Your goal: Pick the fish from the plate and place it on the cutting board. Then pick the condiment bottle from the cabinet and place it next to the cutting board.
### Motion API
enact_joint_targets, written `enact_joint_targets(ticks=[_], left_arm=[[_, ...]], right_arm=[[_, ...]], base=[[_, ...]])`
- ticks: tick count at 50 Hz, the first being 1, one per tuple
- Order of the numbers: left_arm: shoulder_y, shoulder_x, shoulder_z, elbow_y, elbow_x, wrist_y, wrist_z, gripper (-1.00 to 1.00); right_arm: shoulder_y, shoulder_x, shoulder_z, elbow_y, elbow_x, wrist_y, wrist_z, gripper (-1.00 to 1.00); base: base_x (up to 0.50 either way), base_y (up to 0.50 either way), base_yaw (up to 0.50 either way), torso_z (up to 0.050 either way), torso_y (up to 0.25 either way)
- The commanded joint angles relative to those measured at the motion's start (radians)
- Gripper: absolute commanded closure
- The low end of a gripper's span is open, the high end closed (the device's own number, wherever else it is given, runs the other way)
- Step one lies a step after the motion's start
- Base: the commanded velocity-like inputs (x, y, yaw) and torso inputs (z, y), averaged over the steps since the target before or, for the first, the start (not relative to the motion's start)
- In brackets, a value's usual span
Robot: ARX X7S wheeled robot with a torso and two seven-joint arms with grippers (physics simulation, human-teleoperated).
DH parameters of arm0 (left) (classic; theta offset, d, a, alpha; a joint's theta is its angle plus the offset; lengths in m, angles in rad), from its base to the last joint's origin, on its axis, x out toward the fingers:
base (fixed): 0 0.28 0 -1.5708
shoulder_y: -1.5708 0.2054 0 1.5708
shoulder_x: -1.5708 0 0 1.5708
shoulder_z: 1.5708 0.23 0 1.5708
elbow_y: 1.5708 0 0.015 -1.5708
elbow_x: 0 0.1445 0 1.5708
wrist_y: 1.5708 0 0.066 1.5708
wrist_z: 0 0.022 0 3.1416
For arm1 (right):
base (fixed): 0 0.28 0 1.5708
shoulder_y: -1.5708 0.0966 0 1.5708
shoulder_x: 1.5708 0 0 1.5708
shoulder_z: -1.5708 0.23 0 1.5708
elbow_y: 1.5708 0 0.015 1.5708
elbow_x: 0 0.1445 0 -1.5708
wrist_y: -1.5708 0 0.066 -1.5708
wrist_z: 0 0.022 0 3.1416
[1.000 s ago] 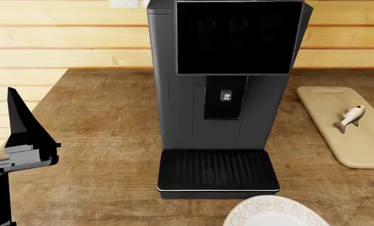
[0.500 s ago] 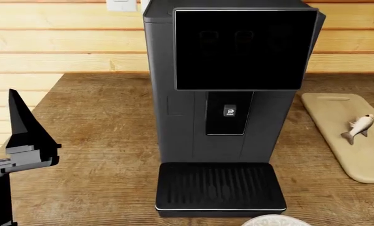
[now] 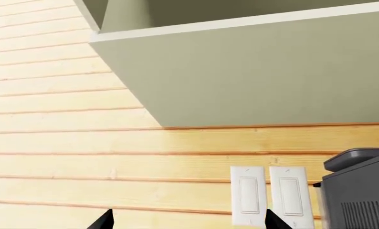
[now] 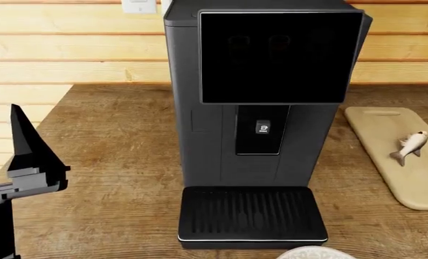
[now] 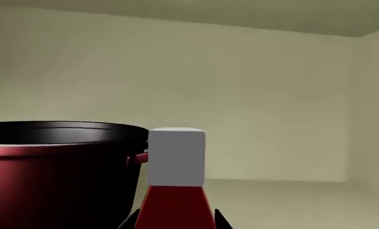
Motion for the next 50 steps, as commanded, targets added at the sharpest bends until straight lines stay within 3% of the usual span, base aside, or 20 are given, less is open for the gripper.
enact_joint_targets(ticks=[1,11,26,34,39,50], left_arm=[[0.004,0.0,-0.001,-0.003,0.0,0.006,-0.002,-1.0],[0.002,-0.002,0.002,-0.003,-0.003,0.009,0.0,-1.0],[0.005,-0.005,0.008,0.008,0.0,0.004,-0.005,-1.0],[-0.004,-0.003,0.028,0.004,0.007,0.0,-0.001,-1.0],[-0.01,-0.001,0.045,0.004,0.014,-0.006,0.002,-1.0],[-0.025,-0.006,0.064,0.007,0.016,-0.017,0.006,-1.0]], right_arm=[[0.027,0.013,-0.071,0.009,-0.012,-0.042,-0.026,1.0],[0.037,0.006,0.092,-0.108,-0.196,-0.047,-0.093,1.0],[0.037,0.026,0.117,-0.285,-0.194,-0.01,-0.17,1.0],[0.036,0.051,0.12,-0.395,-0.178,0.044,-0.281,1.0],[-0.113,0.065,0.137,-0.835,-0.172,0.307,-0.366,1.0],[-0.237,0.111,0.16,-1.364,-0.164,0.661,-0.47,1.0]], base=[[-0.24,0.0,0.0,0.0,0.0],[-0.48,0.0,0.0,0.0,0.0],[-0.49,-0.02,0.0,0.0,0.0],[-0.02,0.0,0.0,0.0,0.0],[0.0,0.0,0.0,0.0,0.0],[0.0,0.0,0.0,0.0,0.0]])
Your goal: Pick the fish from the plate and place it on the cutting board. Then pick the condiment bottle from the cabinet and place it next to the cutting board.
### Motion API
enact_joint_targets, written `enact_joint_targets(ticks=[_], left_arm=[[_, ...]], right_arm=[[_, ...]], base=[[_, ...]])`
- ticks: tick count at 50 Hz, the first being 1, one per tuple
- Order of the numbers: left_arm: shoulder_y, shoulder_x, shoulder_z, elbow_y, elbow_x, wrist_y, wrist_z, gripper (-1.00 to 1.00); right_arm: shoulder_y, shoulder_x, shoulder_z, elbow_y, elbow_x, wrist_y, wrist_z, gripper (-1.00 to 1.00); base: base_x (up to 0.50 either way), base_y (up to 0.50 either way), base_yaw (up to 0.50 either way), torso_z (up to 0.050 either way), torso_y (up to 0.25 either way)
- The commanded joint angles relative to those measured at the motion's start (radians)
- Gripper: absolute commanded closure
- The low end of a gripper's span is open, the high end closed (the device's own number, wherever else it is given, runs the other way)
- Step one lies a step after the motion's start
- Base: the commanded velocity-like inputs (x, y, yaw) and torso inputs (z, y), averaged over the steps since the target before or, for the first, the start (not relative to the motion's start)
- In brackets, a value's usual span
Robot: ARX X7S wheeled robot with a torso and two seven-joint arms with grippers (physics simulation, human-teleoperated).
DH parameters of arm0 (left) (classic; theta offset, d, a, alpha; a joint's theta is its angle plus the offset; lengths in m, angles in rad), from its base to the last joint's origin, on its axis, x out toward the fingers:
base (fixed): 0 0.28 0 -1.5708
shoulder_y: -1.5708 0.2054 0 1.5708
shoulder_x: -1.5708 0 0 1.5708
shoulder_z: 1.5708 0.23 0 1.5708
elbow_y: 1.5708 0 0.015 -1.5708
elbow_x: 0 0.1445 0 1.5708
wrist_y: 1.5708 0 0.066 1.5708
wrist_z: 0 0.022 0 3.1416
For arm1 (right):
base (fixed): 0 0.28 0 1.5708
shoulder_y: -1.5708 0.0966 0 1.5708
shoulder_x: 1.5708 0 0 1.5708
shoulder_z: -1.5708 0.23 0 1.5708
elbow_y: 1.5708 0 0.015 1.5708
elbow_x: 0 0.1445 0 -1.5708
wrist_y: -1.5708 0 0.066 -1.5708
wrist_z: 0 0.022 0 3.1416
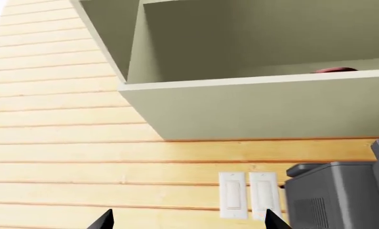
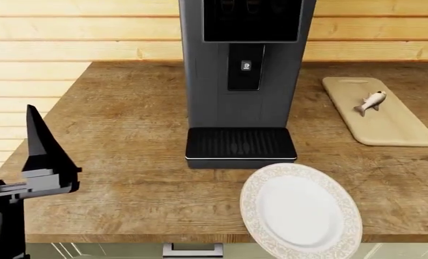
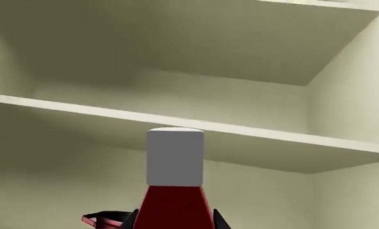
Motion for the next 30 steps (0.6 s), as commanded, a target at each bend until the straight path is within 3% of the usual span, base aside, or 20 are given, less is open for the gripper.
enact_joint_targets(ticks=[1,9,13,15,19,22,30], left_arm=[[-0.013,-0.002,0.02,0.001,0.004,-0.009,0.004,-1.0],[-0.013,-0.003,0.026,-0.001,0.005,-0.006,0.006,-1.0],[-0.013,-0.002,0.028,-0.002,0.005,-0.005,0.006,-1.0],[-0.011,-0.002,0.029,-0.001,0.005,-0.004,0.005,-1.0],[-0.009,-0.003,0.029,-0.001,0.007,-0.002,0.005,-1.0],[-0.009,-0.003,0.031,-0.004,0.008,-0.001,0.005,-1.0],[-0.01,-0.002,0.037,-0.008,0.013,-0.001,0.004,-1.0]], right_arm=[[-0.116,0.042,0.02,-0.513,0.002,0.328,-0.124,1.0],[-0.14,0.045,0.022,-0.79,-0.024,0.512,-0.197,1.0],[-0.14,-0.064,-0.023,-0.796,-0.581,0.512,-0.693,1.0],[-0.151,-0.089,-0.029,-0.797,-0.807,0.511,-0.849,1.0],[-0.208,-0.111,-0.016,-0.825,-1.037,0.508,-1.051,1.0],[-0.266,-0.108,-0.009,-0.853,-1.119,0.508,-1.127,1.0],[-0.418,-0.091,-0.005,-0.969,-1.125,0.512,-1.13,1.0]], base=[[0.0,0.0,0.0,0.0,0.0],[0.0,0.0,0.0,0.0,0.0],[0.0,0.0,0.0,0.0,0.0],[0.0,0.0,0.0,0.0,0.0],[0.0,0.0,0.0,0.0,0.0],[0.0,0.0,0.0,0.0,0.0],[0.0,0.0,0.0,0.0,0.0]])
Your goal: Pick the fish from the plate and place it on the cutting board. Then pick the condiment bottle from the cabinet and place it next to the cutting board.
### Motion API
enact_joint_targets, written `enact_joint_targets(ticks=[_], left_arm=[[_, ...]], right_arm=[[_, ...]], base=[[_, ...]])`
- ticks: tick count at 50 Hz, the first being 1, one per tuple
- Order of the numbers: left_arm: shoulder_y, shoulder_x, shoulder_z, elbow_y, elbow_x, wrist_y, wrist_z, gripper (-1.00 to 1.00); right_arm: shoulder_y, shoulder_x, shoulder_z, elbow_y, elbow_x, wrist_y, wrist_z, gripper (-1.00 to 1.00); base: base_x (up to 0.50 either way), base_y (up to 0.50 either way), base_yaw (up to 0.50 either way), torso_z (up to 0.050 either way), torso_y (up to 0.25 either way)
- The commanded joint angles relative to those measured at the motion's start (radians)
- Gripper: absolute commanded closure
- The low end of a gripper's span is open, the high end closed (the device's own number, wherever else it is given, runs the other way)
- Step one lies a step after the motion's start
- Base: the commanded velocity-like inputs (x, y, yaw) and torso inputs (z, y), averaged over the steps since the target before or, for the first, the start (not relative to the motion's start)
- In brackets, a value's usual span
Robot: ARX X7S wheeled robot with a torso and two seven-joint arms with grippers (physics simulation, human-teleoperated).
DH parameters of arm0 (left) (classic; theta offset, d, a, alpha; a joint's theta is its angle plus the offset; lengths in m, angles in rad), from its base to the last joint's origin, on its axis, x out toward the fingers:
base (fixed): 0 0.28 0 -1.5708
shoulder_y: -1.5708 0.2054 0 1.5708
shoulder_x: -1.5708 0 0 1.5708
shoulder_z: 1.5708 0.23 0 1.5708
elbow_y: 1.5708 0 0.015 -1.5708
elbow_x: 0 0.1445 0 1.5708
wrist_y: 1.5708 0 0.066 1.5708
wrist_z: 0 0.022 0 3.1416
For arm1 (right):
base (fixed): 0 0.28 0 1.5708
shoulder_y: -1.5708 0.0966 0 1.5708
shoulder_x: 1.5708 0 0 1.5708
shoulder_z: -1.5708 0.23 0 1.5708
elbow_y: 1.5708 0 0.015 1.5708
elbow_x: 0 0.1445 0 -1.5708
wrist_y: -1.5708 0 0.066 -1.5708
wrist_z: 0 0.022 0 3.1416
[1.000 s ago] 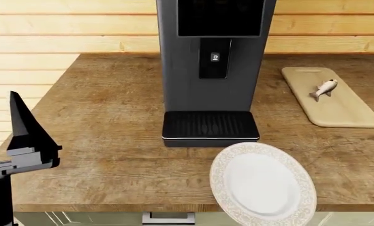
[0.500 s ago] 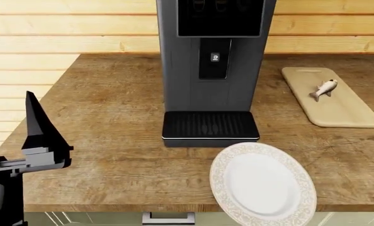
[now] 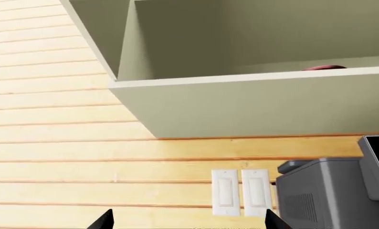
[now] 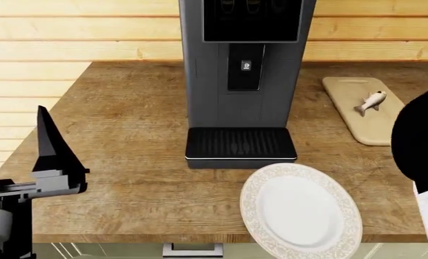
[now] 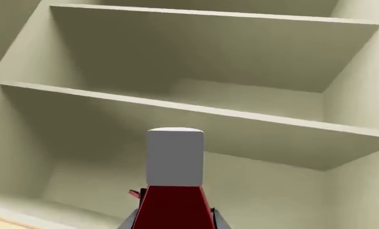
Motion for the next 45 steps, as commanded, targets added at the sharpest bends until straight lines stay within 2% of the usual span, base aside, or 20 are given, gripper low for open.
enact_joint_targets(ticks=[1,13,31,34,41,45], left_arm=[[-0.002,0.001,0.009,-0.005,0.005,0.001,0.0,-1.0],[-0.013,-0.002,0.024,-0.004,0.011,-0.009,0.001,-1.0],[-0.01,0.0,0.033,-0.011,0.014,-0.004,-0.001,-1.0],[-0.009,0.0,0.033,-0.012,0.015,-0.002,-0.002,-1.0],[-0.008,0.002,0.035,-0.019,0.016,0.0,-0.004,-1.0],[-0.009,0.002,0.037,-0.022,0.017,-0.001,-0.005,-1.0]], right_arm=[[-0.185,-0.004,0.002,-0.169,-0.243,0.029,-0.216,1.0],[-0.38,0.08,0.012,-0.209,-0.212,0.029,-0.216,1.0],[-0.46,0.25,0.002,-0.113,-0.115,0.029,-0.215,1.0],[-0.475,0.255,0.007,-0.109,-0.107,0.021,-0.208,1.0],[-0.551,0.203,0.136,-0.072,0.013,-0.1,-0.105,1.0],[-0.603,0.199,0.179,-0.076,0.08,-0.135,-0.132,1.0]], base=[[0.0,0.0,0.0,0.0,0.0],[0.0,0.0,0.0,0.0,0.0],[0.0,0.0,0.0,0.0,0.0],[0.0,0.0,0.0,0.0,0.0],[0.0,0.0,0.0,0.0,0.0],[0.0,0.0,0.0,0.0,0.0]])
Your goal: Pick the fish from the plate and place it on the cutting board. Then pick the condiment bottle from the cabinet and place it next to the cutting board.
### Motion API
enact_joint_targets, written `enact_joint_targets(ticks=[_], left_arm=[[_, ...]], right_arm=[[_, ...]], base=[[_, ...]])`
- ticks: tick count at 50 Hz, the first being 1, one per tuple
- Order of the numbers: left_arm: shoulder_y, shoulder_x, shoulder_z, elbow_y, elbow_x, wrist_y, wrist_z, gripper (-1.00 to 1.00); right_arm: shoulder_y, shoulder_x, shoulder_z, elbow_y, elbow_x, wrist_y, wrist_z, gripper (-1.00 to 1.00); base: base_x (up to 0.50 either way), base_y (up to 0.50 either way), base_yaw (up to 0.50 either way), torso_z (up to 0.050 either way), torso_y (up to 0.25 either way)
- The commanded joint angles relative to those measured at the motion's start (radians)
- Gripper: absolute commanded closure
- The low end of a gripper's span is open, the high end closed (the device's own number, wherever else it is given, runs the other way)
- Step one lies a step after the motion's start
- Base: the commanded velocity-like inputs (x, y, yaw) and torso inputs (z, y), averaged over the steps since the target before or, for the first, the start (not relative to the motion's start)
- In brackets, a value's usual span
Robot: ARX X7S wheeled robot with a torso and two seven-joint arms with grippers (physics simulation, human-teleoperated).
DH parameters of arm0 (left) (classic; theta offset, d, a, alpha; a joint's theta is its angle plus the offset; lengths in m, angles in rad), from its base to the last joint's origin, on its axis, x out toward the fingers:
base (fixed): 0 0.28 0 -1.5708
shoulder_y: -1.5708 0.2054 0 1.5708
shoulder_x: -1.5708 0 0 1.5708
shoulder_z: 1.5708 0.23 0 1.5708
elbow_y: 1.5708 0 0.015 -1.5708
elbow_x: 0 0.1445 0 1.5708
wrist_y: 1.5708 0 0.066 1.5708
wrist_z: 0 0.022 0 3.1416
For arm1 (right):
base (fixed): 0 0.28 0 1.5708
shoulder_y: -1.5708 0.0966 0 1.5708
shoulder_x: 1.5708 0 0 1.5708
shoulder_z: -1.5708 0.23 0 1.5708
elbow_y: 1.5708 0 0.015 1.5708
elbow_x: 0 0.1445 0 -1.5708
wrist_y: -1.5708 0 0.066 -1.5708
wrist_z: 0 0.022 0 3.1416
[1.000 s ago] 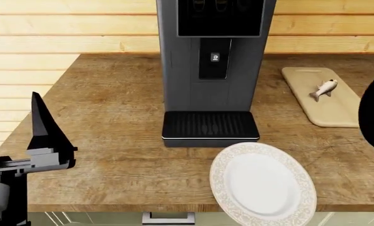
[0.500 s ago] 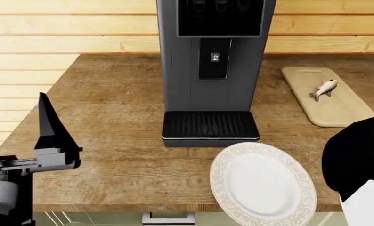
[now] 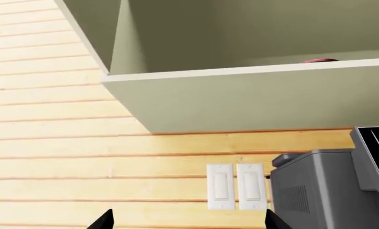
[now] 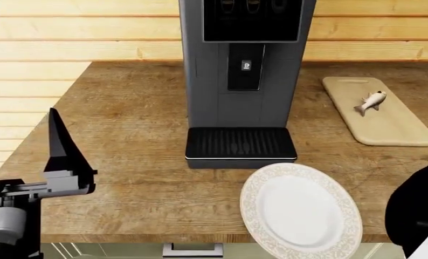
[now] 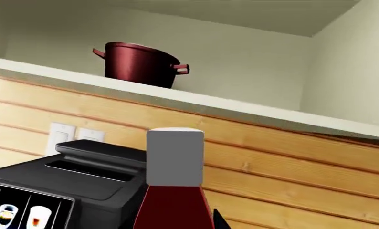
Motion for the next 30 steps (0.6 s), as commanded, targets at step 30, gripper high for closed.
enact_joint_targets(ticks=[30], left_arm=[[-0.004,-0.002,0.019,-0.006,0.011,-0.002,-0.007,-1.0]], right_arm=[[-0.15,0.129,0.136,-0.048,0.198,0.042,-0.027,1.0]], base=[[0.0,0.0,0.0,0.0,0.0]])
